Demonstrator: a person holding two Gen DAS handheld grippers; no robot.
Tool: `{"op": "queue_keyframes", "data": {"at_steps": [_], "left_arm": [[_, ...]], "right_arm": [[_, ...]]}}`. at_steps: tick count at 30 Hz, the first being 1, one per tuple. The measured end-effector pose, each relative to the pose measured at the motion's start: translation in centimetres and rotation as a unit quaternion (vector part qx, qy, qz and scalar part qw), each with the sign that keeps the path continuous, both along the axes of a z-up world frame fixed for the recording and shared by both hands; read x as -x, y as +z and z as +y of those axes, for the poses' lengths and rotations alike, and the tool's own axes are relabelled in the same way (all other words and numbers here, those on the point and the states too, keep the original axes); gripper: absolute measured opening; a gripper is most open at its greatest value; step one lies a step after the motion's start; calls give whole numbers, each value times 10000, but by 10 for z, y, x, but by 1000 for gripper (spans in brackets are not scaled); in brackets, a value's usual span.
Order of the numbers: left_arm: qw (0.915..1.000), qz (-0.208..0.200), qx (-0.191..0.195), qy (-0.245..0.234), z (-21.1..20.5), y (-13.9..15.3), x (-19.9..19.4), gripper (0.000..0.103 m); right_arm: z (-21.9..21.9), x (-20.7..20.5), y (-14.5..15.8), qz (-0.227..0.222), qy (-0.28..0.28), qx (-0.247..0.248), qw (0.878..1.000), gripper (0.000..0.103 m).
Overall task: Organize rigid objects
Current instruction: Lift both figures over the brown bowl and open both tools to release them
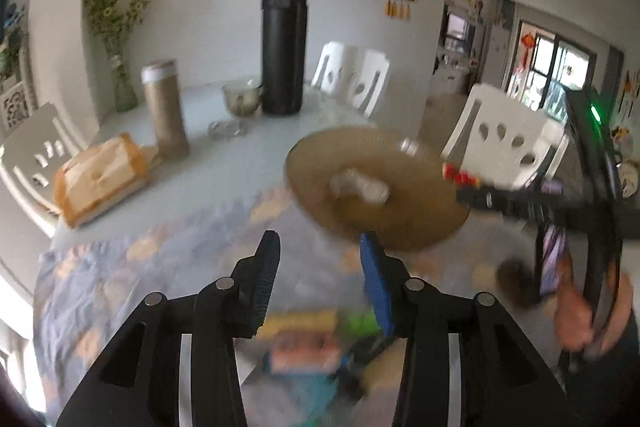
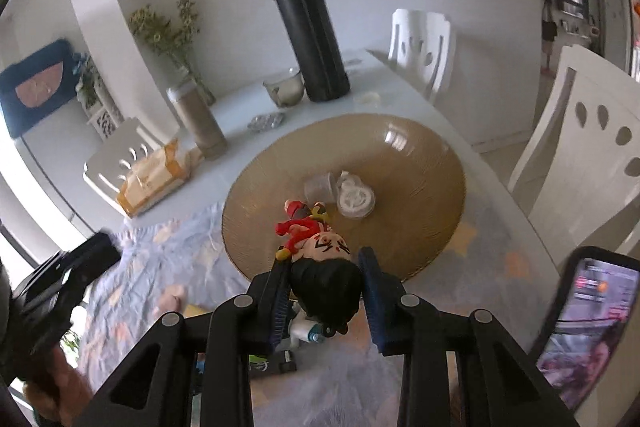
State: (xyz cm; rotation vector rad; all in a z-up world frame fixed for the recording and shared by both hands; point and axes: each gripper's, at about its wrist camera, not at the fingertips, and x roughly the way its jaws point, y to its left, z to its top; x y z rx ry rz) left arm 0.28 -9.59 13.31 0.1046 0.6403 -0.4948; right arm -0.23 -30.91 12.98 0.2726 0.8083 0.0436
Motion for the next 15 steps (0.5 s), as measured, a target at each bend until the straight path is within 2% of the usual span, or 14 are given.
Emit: {"op": "queue_keyframes", "data": {"at_steps": [3,6,8,11,13,14,15], "left_arm": [[9992,286,-238,146,20,-21,17,40],[9947,883,-516,-89,34,-58,41,41],[9905,1185,-680,-142,35,-79,49,47],[9824,1635,-889,-169,28,-107,51,67],[9819,1621,-964,-183,23,-115,52,67],[9829,1587,-903,-236,22,-116,53,64],[9831,1589,-855,-302,21,-116,54,47]], "right_arm": [[1,-12,-10,86,-32,-5,10000,32],[1,-18,-17,150,-143,202,9996,32],[1,-17,-20,177,-106,157,9997,32],[7,-16,-23,181,-22,181,9997,32],[11,-13,-23,181,49,181,9997,32],[13,-12,-23,183,67,199,9996,32],[13,-11,-23,187,67,227,9995,32]]}}
